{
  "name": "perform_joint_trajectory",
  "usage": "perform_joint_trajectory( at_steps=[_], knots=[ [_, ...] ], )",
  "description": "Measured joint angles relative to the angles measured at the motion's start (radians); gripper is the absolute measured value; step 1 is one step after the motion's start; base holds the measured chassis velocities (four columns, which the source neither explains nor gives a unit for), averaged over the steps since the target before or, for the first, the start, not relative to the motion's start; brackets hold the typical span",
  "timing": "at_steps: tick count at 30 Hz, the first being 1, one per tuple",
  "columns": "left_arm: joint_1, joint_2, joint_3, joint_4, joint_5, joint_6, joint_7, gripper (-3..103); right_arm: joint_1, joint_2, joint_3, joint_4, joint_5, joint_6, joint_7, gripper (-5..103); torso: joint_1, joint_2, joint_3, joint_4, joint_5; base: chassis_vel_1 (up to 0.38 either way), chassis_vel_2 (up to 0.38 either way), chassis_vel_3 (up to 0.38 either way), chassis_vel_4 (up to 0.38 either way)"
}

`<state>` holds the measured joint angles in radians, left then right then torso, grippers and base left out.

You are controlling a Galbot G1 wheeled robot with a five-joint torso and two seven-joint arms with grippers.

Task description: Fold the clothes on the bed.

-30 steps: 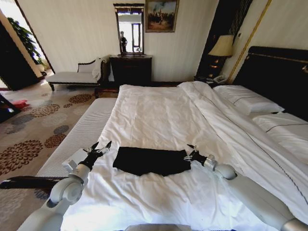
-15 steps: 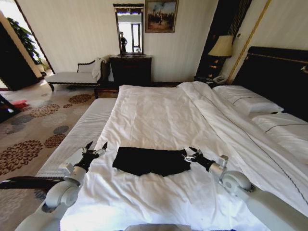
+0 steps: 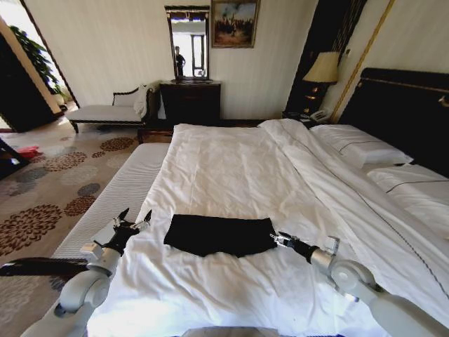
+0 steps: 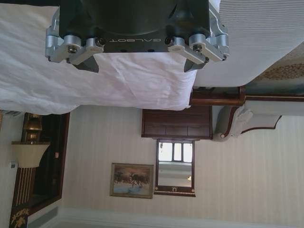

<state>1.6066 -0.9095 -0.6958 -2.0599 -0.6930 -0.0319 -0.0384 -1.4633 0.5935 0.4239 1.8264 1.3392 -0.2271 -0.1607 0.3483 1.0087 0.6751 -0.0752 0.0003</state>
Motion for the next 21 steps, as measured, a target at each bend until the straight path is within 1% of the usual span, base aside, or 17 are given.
perform_joint_trajectory(
  at_steps=[6,10,14,21],
  knots=[
    [0.0,0.0,0.0,0.0,-0.001,0.001,0.0,100,0.088,-0.018,-0.077,-0.081,0.018,-0.01,-0.014,100,0.0,0.0,0.0,0.0001,-0.0003,0.0,0.0,0.0,0.0],
    [-0.001,0.0,0.0,0.0,-0.002,0.002,0.0,100,0.114,-0.025,-0.11,-0.114,0.018,-0.018,-0.027,100,0.0,0.0,0.0,0.0,-0.0002,0.0,0.0,0.0,0.0],
    [-0.001,0.0,0.0,0.0,-0.002,0.002,0.0,100,0.124,-0.028,-0.132,-0.118,0.015,-0.022,-0.04,100,0.0,0.0,0.0,-0.0002,-0.0002,0.0,0.0,0.0,0.0],
    [-0.001,0.0,0.001,0.0,-0.003,0.002,0.0,100,0.174,-0.026,-0.185,-0.102,0.021,-0.033,-0.034,100,0.0,0.0,0.0,0.0,-0.0004,0.0,0.0,0.0,0.0]
  ],
)
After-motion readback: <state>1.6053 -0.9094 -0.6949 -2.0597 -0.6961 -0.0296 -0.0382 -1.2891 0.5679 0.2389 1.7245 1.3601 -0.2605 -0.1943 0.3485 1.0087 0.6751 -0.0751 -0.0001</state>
